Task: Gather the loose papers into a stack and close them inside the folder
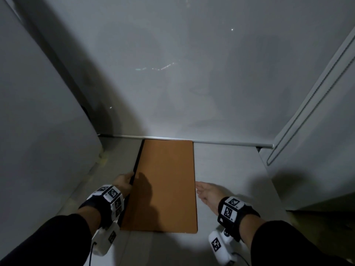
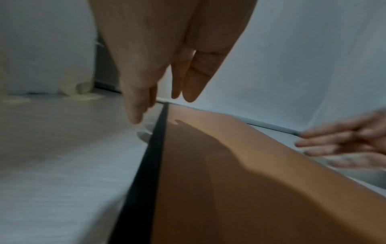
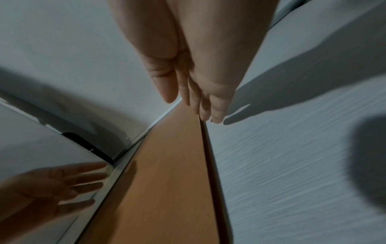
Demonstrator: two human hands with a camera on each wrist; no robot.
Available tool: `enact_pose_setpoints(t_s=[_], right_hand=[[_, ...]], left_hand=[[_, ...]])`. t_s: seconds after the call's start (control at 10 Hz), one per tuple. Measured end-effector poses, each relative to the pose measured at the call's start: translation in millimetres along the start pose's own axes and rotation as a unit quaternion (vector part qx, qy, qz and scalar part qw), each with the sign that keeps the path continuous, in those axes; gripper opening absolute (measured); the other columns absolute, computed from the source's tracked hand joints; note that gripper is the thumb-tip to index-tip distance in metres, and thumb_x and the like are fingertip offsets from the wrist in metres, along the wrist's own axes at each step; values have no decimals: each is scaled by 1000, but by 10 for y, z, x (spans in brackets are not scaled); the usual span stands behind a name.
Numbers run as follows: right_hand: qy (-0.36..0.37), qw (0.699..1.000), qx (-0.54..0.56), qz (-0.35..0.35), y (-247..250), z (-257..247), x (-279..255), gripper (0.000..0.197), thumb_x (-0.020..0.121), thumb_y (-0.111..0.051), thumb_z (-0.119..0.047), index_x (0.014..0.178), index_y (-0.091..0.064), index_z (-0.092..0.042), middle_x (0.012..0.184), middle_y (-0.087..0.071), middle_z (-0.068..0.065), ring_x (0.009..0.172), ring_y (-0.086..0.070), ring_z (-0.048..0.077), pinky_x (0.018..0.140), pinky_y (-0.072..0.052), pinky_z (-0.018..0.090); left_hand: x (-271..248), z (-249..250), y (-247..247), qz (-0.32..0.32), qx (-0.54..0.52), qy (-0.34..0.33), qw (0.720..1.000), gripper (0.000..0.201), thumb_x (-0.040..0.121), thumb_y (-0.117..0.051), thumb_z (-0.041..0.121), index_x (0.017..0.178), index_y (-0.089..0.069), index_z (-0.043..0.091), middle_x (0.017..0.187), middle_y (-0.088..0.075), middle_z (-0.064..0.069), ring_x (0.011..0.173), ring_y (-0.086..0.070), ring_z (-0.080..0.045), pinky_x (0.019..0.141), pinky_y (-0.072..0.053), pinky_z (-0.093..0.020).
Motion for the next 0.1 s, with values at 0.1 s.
enact_pose_setpoints(t_s=[0.1], right_hand=[[-11, 999, -38, 22, 19, 33, -143, 56, 91, -34, 12, 144, -22, -3, 153, -25, 10, 141, -25, 22, 114, -22, 29]], left_hand=[[-263, 194, 32, 106, 124, -67, 984, 56, 79, -50, 1, 134, -41, 13, 142, -35, -23, 127, -40, -39, 106, -34, -38]])
Point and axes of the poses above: each hand's wrist, its own x-axis towards the middle knuckle, its own y-axis out of the back of the hand, z = x × y, the point moved 8 cm from there along x, towards the middle knuckle
